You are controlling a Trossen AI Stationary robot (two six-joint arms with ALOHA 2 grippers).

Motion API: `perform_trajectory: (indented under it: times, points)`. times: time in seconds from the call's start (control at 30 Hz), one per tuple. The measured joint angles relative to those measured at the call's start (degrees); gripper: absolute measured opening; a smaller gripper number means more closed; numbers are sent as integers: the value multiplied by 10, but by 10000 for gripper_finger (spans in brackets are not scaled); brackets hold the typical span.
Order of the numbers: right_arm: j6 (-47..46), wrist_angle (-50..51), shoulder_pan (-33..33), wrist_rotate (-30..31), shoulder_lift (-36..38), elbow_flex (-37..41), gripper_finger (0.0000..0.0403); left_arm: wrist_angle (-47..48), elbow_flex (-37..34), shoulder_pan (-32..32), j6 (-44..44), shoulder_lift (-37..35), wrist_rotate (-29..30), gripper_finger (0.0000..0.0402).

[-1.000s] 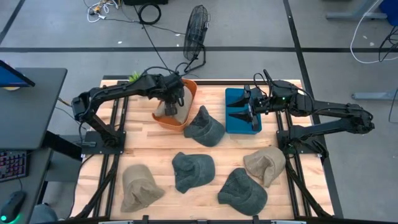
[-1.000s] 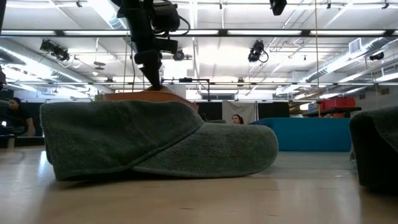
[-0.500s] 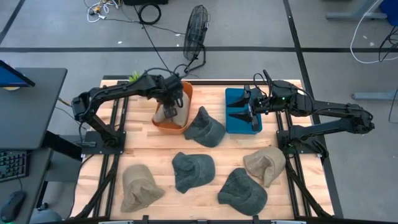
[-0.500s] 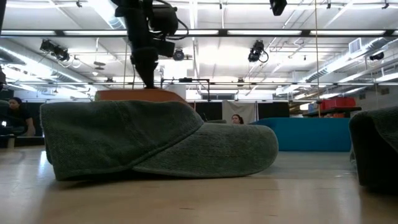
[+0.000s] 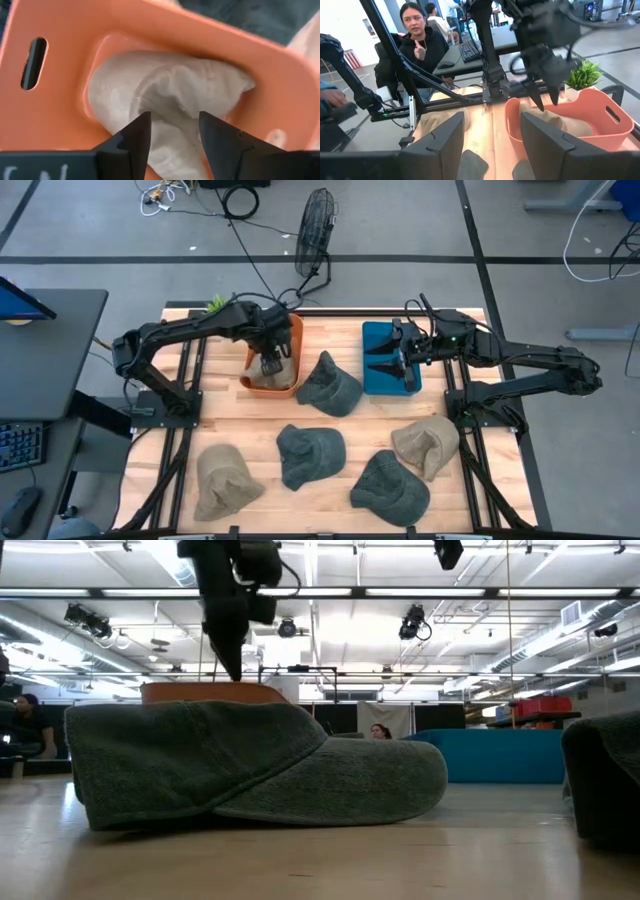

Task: Pick & Place hat
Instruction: Put the left brown cap into the orange bin

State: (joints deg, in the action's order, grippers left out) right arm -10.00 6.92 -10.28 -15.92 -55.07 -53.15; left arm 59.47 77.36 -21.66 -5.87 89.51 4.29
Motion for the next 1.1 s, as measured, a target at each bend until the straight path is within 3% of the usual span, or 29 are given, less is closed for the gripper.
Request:
perform_trajectory:
  times: [0.23,0.57,0.8,1.1]
  points:
    - [0,-1,0,0,0,0,196,8,0,48,84,-91,0,160]
    - [-29,-3,0,0,0,0,196,39,0,178,310,-207,1,162]
    - [-28,2,0,0,0,0,196,133,1,308,465,-198,1,162]
    - [-26,11,0,0,0,0,196,151,0,468,643,-160,1,163]
